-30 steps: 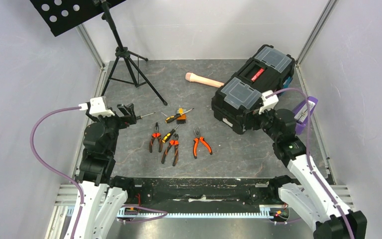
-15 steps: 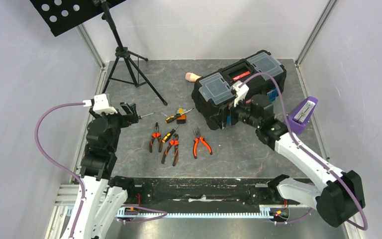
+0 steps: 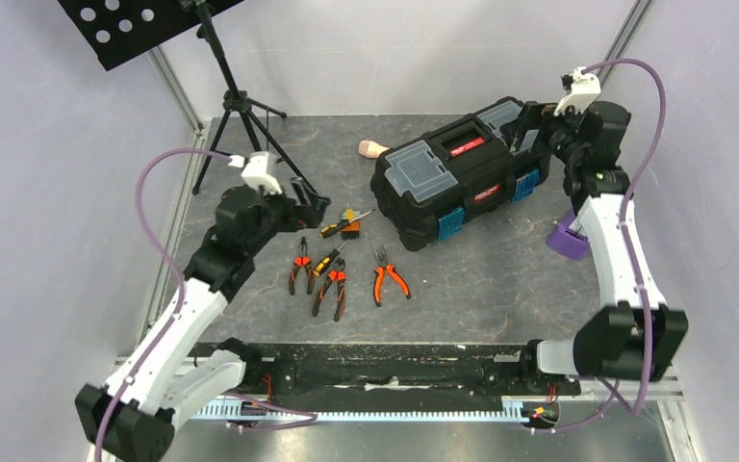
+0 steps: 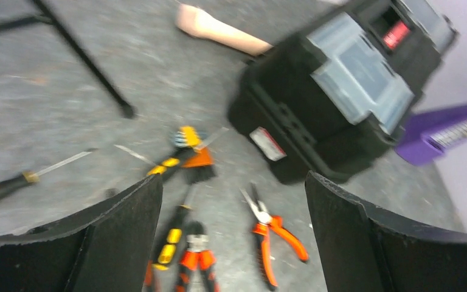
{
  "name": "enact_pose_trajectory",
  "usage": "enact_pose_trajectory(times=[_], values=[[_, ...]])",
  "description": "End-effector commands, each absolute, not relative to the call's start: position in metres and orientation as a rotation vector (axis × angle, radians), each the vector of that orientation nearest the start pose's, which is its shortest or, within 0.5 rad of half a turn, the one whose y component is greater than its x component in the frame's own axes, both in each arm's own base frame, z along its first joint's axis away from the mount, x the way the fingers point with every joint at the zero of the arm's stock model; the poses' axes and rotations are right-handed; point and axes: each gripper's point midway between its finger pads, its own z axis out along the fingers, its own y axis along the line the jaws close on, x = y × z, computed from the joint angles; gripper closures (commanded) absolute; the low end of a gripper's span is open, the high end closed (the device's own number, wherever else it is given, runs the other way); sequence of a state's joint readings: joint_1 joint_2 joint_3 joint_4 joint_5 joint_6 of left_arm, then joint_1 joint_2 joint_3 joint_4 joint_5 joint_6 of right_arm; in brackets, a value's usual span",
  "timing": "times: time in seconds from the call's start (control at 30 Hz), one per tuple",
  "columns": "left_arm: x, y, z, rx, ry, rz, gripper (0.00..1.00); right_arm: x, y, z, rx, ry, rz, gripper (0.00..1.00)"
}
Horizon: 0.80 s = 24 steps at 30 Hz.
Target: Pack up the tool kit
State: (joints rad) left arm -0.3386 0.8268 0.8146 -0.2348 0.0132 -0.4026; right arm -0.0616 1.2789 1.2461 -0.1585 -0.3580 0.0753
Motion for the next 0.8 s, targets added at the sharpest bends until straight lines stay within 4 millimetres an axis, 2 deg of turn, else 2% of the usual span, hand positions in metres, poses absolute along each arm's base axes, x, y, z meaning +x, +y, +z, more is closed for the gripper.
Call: enact_pose_trajectory(times=[0.0,0.2,0.33,0.4,0.53,0.6,0.67,0.77], values=[[0.294,-0.202,0.298,-0.013,1.831,-0.864,0.07,0.455,0.01,0.321,-0.059,1.801,0.425,0.02],[0.316,-0.266,0.305,-0.012,1.822,-1.033,0.07,0.492,-0.015,0.291,-0.029,1.858,0.484,0.02],[0.337,-0.294,0.285,-0.032,1.88,-1.068,0.08,0.507,-0.028,0.28,-0.023,1.868,0.478,0.02],[0.343,-0.302,0.279,-0.044,1.896,-1.082,0.08,0.51,-0.039,0.282,-0.018,1.861,0.424,0.02],[0.346,-0.311,0.276,-0.054,1.892,-1.08,0.08,0.513,-0.059,0.301,-0.02,1.814,0.313,0.02],[0.348,-0.314,0.272,-0.058,1.902,-1.076,0.08,0.519,-0.066,0.302,-0.007,1.809,0.294,0.02],[0.352,-0.317,0.266,-0.07,1.915,-1.071,0.08,0.529,-0.066,0.296,-0.009,1.818,0.317,0.02],[0.358,-0.322,0.26,-0.082,1.926,-1.071,0.09,0.542,-0.058,0.273,0.003,1.857,0.418,0.02]])
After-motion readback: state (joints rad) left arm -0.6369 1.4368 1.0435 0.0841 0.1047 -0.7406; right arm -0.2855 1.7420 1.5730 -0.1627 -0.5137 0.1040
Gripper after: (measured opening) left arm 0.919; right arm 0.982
